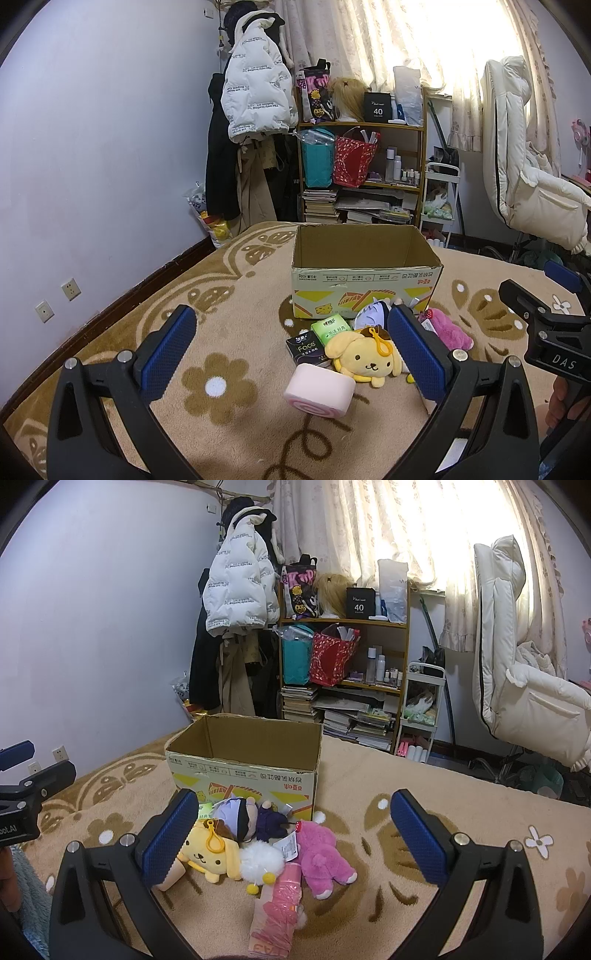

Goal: Organize soft objects

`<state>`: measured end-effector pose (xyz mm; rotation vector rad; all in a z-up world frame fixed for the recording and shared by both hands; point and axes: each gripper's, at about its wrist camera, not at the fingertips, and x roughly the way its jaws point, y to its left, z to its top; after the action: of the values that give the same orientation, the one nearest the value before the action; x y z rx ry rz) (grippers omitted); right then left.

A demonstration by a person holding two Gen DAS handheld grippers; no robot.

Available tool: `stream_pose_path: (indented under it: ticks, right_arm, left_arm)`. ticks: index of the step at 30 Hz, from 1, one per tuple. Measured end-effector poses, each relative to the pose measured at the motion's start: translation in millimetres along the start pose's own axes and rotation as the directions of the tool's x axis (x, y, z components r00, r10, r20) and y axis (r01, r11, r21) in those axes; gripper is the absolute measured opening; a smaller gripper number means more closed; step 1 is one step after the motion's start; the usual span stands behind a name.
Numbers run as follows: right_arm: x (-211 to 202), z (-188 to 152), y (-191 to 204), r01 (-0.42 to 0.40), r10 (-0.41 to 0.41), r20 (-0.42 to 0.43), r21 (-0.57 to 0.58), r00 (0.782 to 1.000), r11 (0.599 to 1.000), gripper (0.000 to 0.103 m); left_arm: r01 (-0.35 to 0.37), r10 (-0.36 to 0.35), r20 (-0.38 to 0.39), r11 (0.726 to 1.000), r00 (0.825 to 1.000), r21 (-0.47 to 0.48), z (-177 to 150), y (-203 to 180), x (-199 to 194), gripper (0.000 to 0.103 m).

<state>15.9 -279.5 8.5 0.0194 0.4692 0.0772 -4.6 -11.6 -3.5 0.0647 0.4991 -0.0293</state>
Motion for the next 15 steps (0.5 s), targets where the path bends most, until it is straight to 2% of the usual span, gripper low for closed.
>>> stream_pose_path:
  ticks: [15]
  right_arm:
    - [-1.4, -9.4, -10.6, 0.002, -0.002, -0.011, 0.006, 1.000, 1.000, 0.103]
  left_arm:
    - [-0.003, 0.003, 0.003, 1.000, 1.000, 0.003, -0.3, -1.7, -0.3, 0.102]
